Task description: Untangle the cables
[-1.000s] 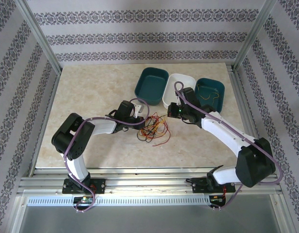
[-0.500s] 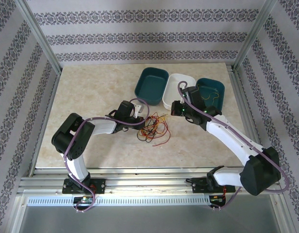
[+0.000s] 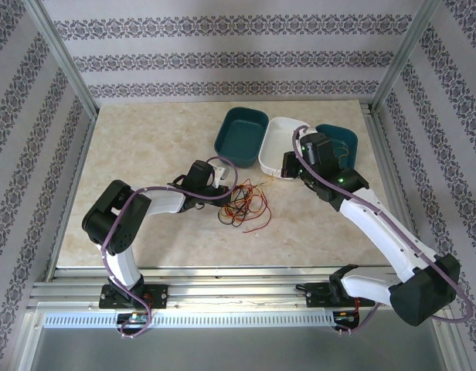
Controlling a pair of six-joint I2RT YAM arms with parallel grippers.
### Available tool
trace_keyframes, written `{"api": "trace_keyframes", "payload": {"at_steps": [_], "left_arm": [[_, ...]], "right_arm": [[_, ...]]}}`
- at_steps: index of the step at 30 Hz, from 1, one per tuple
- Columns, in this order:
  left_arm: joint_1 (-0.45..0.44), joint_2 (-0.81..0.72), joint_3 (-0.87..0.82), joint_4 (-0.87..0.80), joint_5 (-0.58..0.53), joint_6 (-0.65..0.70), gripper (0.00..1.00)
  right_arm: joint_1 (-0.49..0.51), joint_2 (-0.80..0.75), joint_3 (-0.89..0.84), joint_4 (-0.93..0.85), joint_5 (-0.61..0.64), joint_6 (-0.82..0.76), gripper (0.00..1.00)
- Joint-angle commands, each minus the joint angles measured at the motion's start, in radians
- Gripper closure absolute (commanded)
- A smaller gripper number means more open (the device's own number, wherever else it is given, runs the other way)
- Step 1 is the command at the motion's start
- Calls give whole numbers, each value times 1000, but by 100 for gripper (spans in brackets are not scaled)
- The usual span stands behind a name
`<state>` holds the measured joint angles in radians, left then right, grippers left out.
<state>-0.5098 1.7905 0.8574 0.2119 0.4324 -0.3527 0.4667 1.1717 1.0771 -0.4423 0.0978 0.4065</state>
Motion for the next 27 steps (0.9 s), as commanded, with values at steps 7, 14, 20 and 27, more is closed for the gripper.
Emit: {"api": "trace_keyframes", "payload": {"at_steps": [7,14,20,27], "left_arm": [[-13,-5,-1,20,-7,1,100],[-14,-14,-5,2,-28,8,100],[-13,-11,-9,-5,-33,8,100],[-14,-14,-16,-2,-46,1,100]], "right_arm": [[-8,-50,70,-75,120,-90,100],[-9,-90,109,-161,217,-153,100],[-10,-132,129,-194,304,-196,100],[-13,-169,154,-213,379,-233,100]]}}
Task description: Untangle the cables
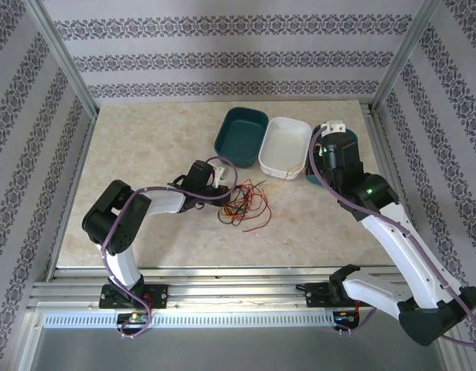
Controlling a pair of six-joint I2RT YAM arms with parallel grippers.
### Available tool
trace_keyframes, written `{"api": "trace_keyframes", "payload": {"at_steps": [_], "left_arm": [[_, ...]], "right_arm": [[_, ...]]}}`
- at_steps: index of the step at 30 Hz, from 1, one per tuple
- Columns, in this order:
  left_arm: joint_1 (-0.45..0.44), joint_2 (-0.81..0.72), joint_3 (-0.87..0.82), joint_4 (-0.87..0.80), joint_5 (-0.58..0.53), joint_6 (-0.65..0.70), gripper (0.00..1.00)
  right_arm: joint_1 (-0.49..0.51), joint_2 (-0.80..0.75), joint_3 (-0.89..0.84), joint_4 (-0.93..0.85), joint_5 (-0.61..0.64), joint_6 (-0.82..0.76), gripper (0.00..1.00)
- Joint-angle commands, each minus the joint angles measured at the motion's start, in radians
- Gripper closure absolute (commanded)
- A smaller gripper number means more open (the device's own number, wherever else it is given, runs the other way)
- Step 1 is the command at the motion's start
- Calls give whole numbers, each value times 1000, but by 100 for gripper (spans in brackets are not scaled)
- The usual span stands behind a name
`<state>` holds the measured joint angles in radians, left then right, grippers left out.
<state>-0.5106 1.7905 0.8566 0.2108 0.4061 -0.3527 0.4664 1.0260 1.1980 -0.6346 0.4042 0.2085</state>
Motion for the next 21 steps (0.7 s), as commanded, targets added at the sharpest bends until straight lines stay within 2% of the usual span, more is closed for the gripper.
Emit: {"api": "trace_keyframes", "payload": {"at_steps": [1,12,21], "left_arm": [[-13,-14,-16,-1,-20,2,100],[-13,-14,-17,0,-25,3,100],[-13,-8,-20,5,-29,2,100]], "right_arm": [[-12,-30,34,-21,77,-38,100],[-23,-76,94,-37,197,-85,100],[-25,-107,146,-24,243,-130,100]]}}
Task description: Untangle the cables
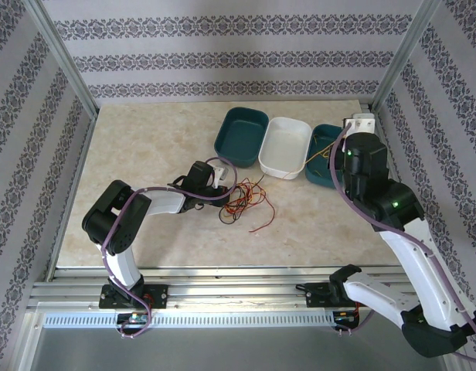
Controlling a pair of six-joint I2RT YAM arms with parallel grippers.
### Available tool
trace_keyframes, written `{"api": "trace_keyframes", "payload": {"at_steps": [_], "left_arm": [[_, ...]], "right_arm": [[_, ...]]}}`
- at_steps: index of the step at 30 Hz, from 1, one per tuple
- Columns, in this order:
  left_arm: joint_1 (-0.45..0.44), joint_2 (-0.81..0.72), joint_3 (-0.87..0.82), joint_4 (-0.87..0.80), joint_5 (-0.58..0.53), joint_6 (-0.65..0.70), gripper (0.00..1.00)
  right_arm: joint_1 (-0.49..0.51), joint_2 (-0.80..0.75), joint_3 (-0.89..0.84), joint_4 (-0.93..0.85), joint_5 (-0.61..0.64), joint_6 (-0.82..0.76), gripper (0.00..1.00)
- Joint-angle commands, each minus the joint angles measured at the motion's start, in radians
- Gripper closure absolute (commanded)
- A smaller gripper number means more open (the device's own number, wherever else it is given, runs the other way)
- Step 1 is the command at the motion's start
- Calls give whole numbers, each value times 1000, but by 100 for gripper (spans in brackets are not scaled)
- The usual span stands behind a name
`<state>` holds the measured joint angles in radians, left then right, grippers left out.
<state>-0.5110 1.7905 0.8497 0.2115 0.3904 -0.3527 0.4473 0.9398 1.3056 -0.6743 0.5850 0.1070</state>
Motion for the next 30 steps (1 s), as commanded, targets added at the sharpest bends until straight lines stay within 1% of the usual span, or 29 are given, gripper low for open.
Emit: {"api": "trace_keyframes", "payload": {"at_steps": [1,19,30], "left_arm": [[-12,-7,-14,6,-12,3,100],[-12,-8,-12,6,-36,9,100],[-12,-10,-14,2,-40,16,100]], "right_arm": [[-6,-24,41,17,63,-31,100],[-7,-67,125,12,72,-68,100],[-5,-75,224,37,65,-117,100]]}}
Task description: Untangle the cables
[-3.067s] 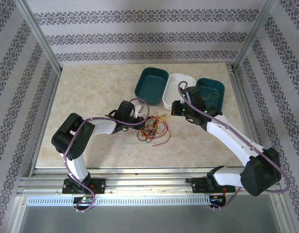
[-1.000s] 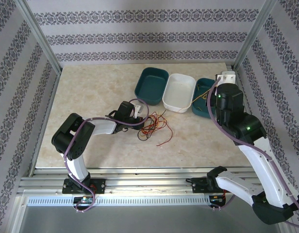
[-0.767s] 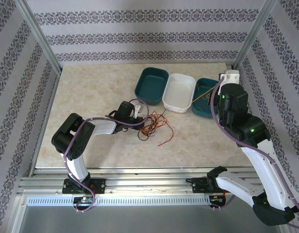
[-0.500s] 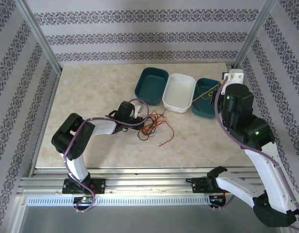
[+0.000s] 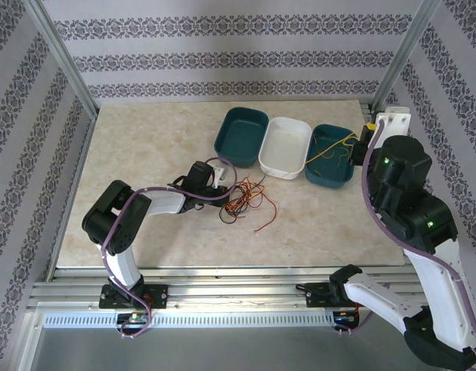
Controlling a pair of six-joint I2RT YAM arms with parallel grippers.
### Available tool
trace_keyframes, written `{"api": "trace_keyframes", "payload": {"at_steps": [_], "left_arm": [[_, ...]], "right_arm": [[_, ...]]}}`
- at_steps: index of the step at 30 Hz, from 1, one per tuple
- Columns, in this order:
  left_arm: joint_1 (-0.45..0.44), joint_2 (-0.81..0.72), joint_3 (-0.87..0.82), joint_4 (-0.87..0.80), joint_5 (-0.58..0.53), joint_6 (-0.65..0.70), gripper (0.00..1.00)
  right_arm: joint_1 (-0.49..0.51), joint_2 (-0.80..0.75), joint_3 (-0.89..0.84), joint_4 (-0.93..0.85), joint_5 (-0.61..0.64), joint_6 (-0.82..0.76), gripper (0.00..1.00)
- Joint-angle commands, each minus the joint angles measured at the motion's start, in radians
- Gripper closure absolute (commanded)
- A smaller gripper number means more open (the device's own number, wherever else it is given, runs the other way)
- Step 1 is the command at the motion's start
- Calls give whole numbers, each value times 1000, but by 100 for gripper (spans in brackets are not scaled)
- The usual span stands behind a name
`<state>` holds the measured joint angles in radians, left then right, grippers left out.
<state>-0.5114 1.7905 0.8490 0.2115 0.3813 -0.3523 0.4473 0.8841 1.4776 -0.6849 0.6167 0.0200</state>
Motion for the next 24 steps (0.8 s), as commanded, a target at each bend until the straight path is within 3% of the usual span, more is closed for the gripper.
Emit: {"api": "trace_keyframes", "payload": {"at_steps": [1,17,24], "left_arm": [[-12,-8,-14,2,-30,15,100],[-12,1,-17,17,-25,11,100],[-12,1,-15,18,-22,16,100]], "right_arm": [[-5,-17,64,48,32,-35,100],[0,97,261,64,24,-116,100],[1,192,321,94,92,-193,100]]}}
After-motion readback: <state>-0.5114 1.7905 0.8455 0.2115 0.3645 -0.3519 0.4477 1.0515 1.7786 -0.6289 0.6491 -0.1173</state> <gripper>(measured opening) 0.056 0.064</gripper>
